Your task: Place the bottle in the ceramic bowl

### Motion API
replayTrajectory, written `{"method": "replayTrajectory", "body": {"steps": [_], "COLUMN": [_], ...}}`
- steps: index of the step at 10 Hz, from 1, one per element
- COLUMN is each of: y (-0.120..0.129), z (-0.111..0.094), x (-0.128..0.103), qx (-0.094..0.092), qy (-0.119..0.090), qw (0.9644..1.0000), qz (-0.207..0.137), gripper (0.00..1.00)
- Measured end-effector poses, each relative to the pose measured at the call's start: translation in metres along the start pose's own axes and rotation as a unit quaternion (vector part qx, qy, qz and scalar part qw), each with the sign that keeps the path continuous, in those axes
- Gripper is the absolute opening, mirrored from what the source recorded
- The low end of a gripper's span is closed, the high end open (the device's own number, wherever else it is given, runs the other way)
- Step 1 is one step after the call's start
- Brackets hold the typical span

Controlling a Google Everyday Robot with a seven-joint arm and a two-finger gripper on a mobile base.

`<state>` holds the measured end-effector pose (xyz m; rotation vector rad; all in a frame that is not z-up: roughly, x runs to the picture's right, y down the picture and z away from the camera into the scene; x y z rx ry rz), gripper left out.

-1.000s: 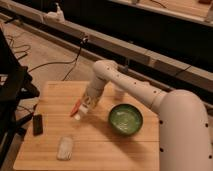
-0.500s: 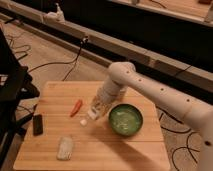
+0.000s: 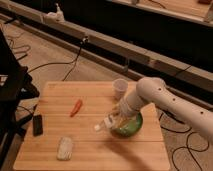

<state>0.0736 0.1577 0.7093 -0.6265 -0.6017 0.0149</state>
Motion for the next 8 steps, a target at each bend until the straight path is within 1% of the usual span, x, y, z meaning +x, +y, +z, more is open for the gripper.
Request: {"method": "replayTrajectory", "body": {"steps": [2,3,5,8], "y": [0.004,0.0,-0.011,-0.011], "z": [-0.001,0.001,0.002,0.002], "x": [0.02,0.029,0.037,0.037], "qx": [0.008,0.013,0.02,0.02], "qy": [0.0,0.0,-0.005,-0.005], "qw": [0.9998,0.9996,0.9996,0.9997], "qz": [0.019,0.023,0.016,0.016], "gripper": [0.74,0.77,0.77,0.77]}}
